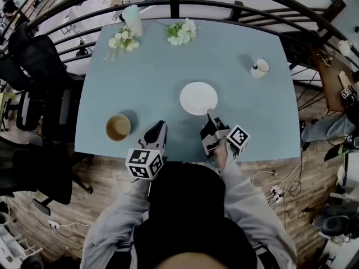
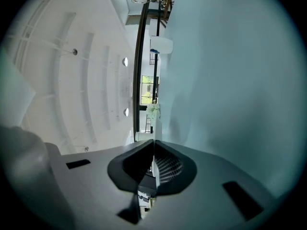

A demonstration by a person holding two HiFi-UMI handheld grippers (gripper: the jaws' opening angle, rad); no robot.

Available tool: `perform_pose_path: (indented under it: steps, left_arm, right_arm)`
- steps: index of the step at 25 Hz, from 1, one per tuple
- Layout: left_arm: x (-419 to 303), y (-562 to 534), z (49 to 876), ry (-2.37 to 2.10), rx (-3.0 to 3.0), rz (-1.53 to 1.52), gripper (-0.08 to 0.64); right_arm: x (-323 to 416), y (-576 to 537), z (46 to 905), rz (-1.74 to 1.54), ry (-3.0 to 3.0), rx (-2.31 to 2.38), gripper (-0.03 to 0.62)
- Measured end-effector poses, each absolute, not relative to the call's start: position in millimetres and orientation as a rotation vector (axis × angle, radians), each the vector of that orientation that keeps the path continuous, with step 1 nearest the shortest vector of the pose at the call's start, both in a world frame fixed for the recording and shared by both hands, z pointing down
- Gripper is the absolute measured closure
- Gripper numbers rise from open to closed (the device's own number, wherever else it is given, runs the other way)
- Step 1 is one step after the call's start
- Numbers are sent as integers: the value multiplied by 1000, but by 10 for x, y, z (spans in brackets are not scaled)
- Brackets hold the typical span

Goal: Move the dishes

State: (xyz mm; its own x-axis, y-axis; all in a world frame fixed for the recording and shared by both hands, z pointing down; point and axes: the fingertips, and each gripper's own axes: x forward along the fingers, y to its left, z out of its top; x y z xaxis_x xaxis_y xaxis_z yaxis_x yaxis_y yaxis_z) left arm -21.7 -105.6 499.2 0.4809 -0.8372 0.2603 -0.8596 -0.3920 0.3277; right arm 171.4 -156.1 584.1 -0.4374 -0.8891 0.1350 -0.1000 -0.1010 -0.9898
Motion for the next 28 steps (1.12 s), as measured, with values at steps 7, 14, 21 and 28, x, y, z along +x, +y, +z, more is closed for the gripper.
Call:
perform_pose_path:
  steps: [7, 14, 21, 28]
  left_arm:
    - [-196, -1006, 5078, -1420, 2295, 97, 522]
    - [-221, -972, 5111, -1432, 2275, 112, 522]
    - [-189, -976, 5153, -1424, 2269, 128, 522]
    - [-167, -984, 5157, -1424, 2274, 128, 522]
  right_arm:
    - [1642, -1717, 6057, -1622, 1541, -1144, 572]
    - [1672, -1769, 6286, -1686, 1463, -1242, 574]
    - [1705, -1737, 6409, -1770, 1344, -1341, 572]
    - [1733, -1744, 6390, -1781, 1301, -1338, 539]
